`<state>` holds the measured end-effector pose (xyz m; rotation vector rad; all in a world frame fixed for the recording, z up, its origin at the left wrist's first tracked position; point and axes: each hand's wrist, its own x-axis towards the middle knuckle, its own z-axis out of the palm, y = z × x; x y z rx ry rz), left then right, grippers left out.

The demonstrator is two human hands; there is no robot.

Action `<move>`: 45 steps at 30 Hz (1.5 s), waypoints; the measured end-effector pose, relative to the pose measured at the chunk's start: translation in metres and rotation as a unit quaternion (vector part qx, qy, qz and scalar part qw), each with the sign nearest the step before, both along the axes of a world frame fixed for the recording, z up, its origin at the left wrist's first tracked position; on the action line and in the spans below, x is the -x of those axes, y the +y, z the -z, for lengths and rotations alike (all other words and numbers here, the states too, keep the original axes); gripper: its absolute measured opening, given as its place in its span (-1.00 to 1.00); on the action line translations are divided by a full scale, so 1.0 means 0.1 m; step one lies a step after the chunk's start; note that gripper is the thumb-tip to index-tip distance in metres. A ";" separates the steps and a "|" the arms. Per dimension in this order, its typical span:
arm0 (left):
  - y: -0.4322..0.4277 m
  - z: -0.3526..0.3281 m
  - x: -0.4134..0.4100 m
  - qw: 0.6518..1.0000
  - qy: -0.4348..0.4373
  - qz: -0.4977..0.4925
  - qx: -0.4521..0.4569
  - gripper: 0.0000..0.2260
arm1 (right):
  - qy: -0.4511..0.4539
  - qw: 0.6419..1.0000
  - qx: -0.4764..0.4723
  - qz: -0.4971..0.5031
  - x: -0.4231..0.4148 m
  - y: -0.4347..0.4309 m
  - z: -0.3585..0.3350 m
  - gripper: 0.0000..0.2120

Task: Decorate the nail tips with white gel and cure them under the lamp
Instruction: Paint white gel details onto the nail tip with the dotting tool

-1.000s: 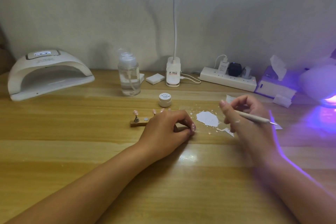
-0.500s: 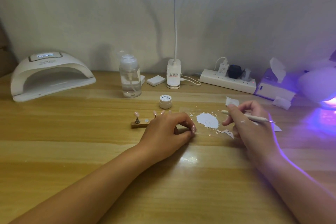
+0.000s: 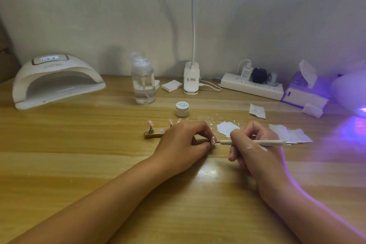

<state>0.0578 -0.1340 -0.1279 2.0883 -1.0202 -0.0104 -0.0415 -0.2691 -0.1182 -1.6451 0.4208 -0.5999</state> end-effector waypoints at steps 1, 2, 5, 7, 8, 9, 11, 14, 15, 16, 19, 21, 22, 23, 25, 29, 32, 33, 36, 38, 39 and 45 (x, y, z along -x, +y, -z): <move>0.00 0.00 0.00 1.000 0.001 0.000 0.001 -0.81 | -0.001 1.000 0.002 -0.002 0.00 0.00 0.00 -0.87; 0.00 0.00 0.00 1.000 0.001 0.000 0.002 -0.83 | -0.006 1.000 0.000 0.000 0.00 0.00 0.00 -0.86; 0.00 0.00 0.01 1.000 -0.004 -0.003 0.001 -0.89 | -0.034 0.999 -0.030 0.011 0.02 0.00 -0.01 -0.83; 0.01 -0.01 0.01 1.000 -0.006 -0.005 0.001 -0.90 | -0.025 1.000 -0.016 0.009 0.01 0.00 -0.01 -0.84; 0.01 -0.01 0.02 1.000 -0.007 -0.004 0.001 -0.88 | -0.013 1.000 -0.001 0.004 0.01 0.00 0.00 -0.85; 0.01 -0.01 0.02 1.000 -0.008 -0.004 0.001 -0.87 | -0.003 1.000 0.012 0.000 0.01 0.00 0.01 -0.86; 0.01 -0.02 0.03 1.000 -0.011 -0.004 0.000 -0.86 | 0.005 1.000 0.029 -0.005 0.00 0.00 0.02 -0.89; 0.00 -0.02 0.03 1.000 -0.013 -0.007 -0.004 -0.86 | 0.003 0.999 0.033 -0.006 0.00 0.00 0.02 -0.91; 0.00 -0.01 0.03 1.000 -0.013 -0.008 -0.005 -0.85 | 0.003 0.999 0.034 -0.006 0.00 0.00 0.02 -0.91; 0.00 -0.01 0.03 1.000 -0.014 -0.010 -0.007 -0.84 | 0.003 0.999 0.035 -0.005 0.00 0.00 0.02 -0.90; 0.00 -0.01 0.03 0.999 -0.024 -0.014 -0.016 -0.80 | 0.003 0.999 0.036 -0.005 0.00 0.00 0.02 -0.89; 0.00 -0.01 0.02 1.000 -0.022 -0.011 -0.014 -0.79 | 0.003 0.999 0.037 -0.005 0.00 0.00 0.02 -0.89; 0.00 -0.01 0.02 1.000 -0.020 -0.009 -0.012 -0.79 | 0.000 0.999 0.034 -0.003 0.00 0.00 0.02 -0.88; 0.00 -0.01 0.02 1.000 -0.020 -0.008 -0.011 -0.79 | -0.004 1.000 0.028 0.000 0.01 -0.01 0.02 -0.87; 0.00 -0.01 0.02 1.000 -0.020 -0.006 -0.010 -0.80 | -0.007 1.000 0.019 0.004 0.01 -0.02 0.02 -0.85; 0.00 -0.01 0.01 1.000 -0.022 -0.003 -0.007 -0.82 | -0.003 1.000 0.028 0.000 0.01 -0.01 0.02 -0.87; 0.00 -0.01 0.01 1.000 -0.022 -0.001 -0.006 -0.81 | -0.005 1.000 0.027 -0.003 0.00 -0.01 0.03 -0.86; 0.00 -0.01 0.01 1.000 -0.024 -0.001 -0.006 -0.81 | -0.008 1.000 0.026 -0.004 0.01 -0.01 0.03 -0.86; 0.00 0.01 0.01 1.000 -0.026 -0.001 -0.003 -0.85 | -0.059 0.998 -0.002 0.016 0.02 -0.02 0.02 -0.83; 0.00 0.02 0.00 0.999 -0.034 0.000 0.003 -0.87 | -0.114 0.993 -0.004 0.042 0.03 -0.05 0.02 -0.84; 0.00 0.03 0.00 0.999 -0.042 -0.002 0.007 -0.87 | -0.130 0.990 0.008 0.057 0.03 -0.06 0.03 -0.84; 0.02 0.06 0.03 0.996 -0.084 0.004 0.041 -0.86 | -0.073 0.988 0.099 0.090 -0.02 -0.10 0.11 -0.81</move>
